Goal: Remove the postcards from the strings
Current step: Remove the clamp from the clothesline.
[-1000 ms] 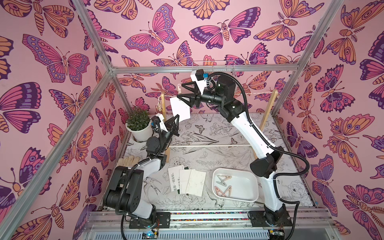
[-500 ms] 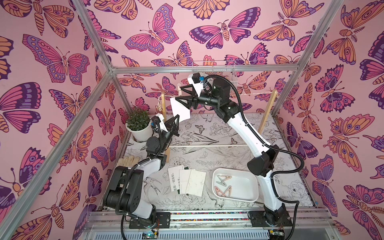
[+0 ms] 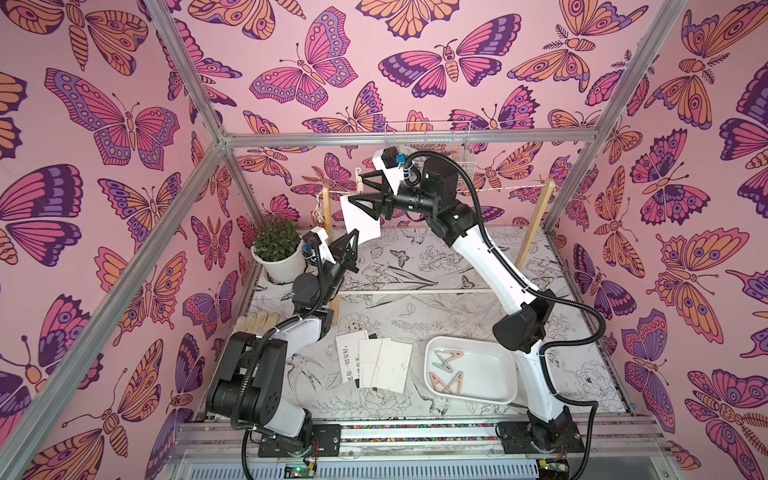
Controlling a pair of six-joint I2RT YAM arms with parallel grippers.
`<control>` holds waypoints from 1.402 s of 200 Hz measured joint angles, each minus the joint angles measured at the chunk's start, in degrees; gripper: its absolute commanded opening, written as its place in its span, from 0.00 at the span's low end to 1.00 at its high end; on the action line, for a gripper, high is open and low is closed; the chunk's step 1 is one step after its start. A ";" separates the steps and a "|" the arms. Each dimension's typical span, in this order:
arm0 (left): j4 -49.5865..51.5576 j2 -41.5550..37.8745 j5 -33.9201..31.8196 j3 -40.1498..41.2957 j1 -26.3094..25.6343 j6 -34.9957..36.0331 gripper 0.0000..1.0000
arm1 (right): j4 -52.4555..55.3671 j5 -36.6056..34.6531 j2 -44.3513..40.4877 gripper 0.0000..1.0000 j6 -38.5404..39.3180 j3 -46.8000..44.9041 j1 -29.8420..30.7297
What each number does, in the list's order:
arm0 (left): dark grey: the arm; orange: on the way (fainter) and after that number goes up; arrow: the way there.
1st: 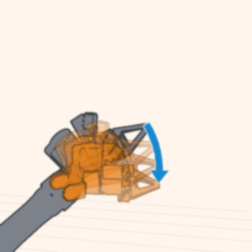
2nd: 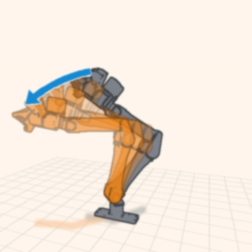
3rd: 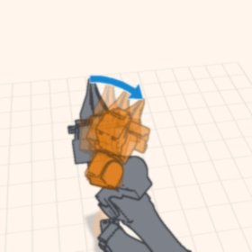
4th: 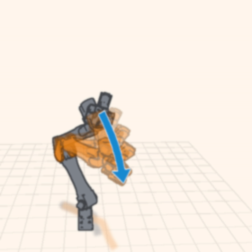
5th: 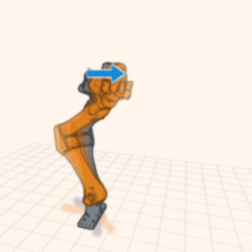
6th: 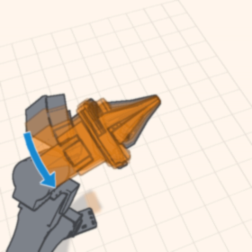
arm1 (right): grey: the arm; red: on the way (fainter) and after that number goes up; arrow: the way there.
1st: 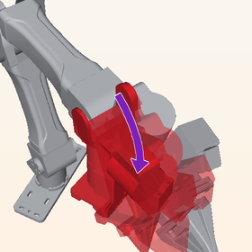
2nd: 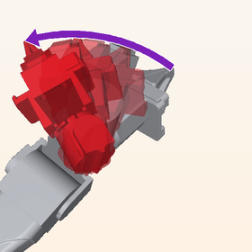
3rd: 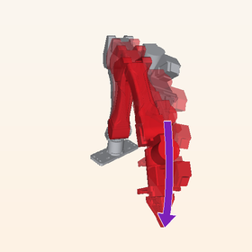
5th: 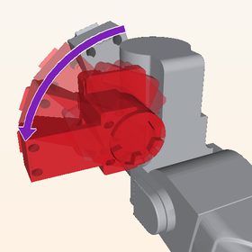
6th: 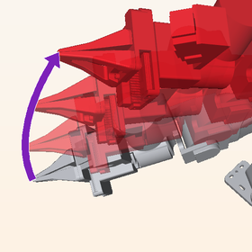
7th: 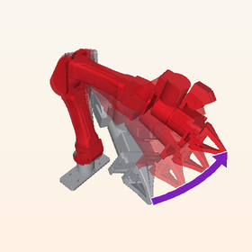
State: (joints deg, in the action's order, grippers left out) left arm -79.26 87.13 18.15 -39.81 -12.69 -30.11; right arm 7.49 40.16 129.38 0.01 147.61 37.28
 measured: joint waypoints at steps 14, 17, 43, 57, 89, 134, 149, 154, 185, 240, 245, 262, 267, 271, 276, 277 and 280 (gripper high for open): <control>0.00 0.00 -0.02 0.00 0.00 0.00 0.06 | -0.11 0.33 0.02 0.66 -0.02 0.00 0.00; 0.00 0.00 0.00 0.00 0.00 0.00 0.06 | -0.22 0.44 0.02 0.65 -0.02 0.00 0.00; 0.00 0.00 -0.04 0.00 0.00 0.00 0.06 | -0.90 1.36 0.02 0.59 -0.24 0.00 0.00; 0.00 0.00 -0.09 0.00 0.00 0.00 0.06 | -1.07 1.75 0.02 0.57 -0.44 0.00 0.00; 0.00 0.00 -0.15 0.00 0.04 -0.02 0.06 | -1.49 2.34 0.02 0.51 -0.70 0.00 0.00; -0.02 0.00 -0.15 0.00 0.04 -0.26 0.06 | -2.16 2.56 0.02 0.45 -0.85 0.00 0.00; -0.02 0.00 -0.15 0.00 0.04 -0.26 0.06 | -2.32 2.56 0.02 0.43 -0.90 0.00 0.00; -0.02 0.00 -0.15 0.00 0.04 -0.26 0.06 | -2.38 2.56 0.04 0.42 -0.87 0.00 0.00; -0.02 0.00 -0.17 0.00 0.04 -0.39 0.07 | -2.62 2.56 0.02 0.36 -0.94 0.00 0.00; 0.00 0.00 -0.15 0.00 0.04 -0.42 0.06 | -3.10 2.54 0.02 0.28 -0.76 0.00 0.04; 0.00 0.00 -0.15 0.00 0.04 -0.42 0.06 | -3.15 2.54 0.02 0.28 -0.68 0.00 0.04; -0.02 0.00 -0.15 0.00 0.04 -0.46 0.06 | -3.26 2.54 0.02 0.25 -0.46 0.00 0.07; -0.02 0.00 -0.15 0.00 0.04 -0.50 0.06 | -3.28 2.54 0.02 0.24 -0.37 0.00 0.07; -0.02 0.00 -0.15 0.00 0.04 -0.61 0.06 | -3.30 2.51 0.02 0.24 -0.26 0.00 0.07; -0.02 0.00 -0.15 0.02 0.04 -0.66 0.06 | -3.30 2.54 0.02 0.23 -0.13 0.00 0.09; -0.02 0.00 -0.15 0.02 0.04 -0.68 0.06 | -3.32 2.54 0.02 0.23 -0.11 0.00 0.09; -0.02 0.00 -0.15 0.04 0.04 -0.72 0.06 | -3.32 2.51 0.02 0.23 -0.04 0.00 0.09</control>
State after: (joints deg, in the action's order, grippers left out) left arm -79.29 87.13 18.00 -39.77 -12.64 -30.83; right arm 4.16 42.68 129.40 -0.03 147.61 37.36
